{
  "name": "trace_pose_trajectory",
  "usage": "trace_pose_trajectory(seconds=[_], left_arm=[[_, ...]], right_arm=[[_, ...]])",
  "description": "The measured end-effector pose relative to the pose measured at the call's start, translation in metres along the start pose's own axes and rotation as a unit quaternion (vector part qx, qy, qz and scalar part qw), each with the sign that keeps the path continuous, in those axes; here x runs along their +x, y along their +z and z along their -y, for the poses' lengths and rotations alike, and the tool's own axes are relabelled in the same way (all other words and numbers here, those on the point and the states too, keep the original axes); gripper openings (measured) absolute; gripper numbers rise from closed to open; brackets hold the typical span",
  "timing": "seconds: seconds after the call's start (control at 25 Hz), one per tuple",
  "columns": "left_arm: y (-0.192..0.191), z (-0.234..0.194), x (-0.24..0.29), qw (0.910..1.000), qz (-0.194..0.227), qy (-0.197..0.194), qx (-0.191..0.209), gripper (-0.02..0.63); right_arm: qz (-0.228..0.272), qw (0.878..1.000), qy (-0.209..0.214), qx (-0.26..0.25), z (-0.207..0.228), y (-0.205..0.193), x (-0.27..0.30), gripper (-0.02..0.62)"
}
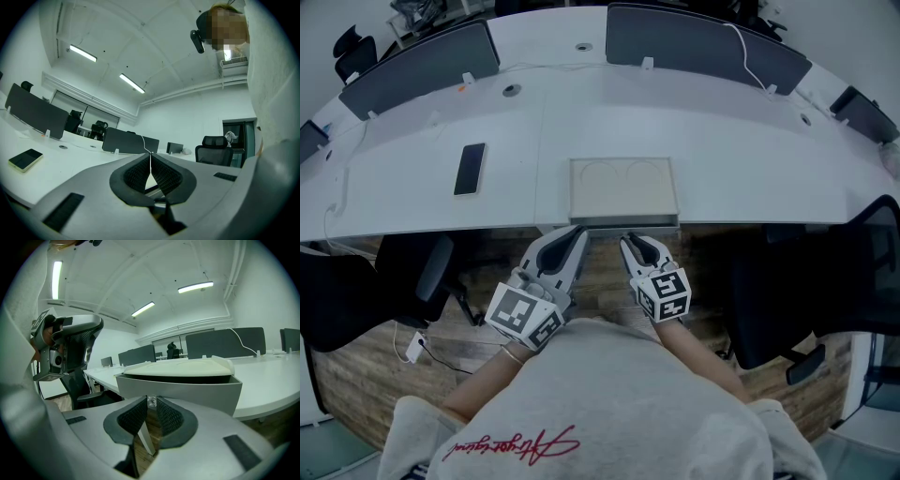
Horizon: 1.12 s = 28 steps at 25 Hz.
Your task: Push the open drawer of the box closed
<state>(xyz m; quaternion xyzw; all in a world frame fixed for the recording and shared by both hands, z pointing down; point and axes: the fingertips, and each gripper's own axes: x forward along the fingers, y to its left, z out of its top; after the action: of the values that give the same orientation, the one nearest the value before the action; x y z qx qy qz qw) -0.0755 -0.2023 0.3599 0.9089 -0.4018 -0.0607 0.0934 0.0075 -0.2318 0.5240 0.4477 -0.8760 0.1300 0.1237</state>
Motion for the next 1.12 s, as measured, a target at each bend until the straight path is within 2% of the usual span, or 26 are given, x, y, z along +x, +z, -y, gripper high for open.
trace_pose_trajectory(seconds=[1.12], left_arm=[[0.0028,-0.0082,-0.0053,1.0,0.003,0.006,-0.005,0.02]], right_arm=[[-0.001,1.0,-0.009,0.001,0.0057,0.0042,0.0068,0.071]])
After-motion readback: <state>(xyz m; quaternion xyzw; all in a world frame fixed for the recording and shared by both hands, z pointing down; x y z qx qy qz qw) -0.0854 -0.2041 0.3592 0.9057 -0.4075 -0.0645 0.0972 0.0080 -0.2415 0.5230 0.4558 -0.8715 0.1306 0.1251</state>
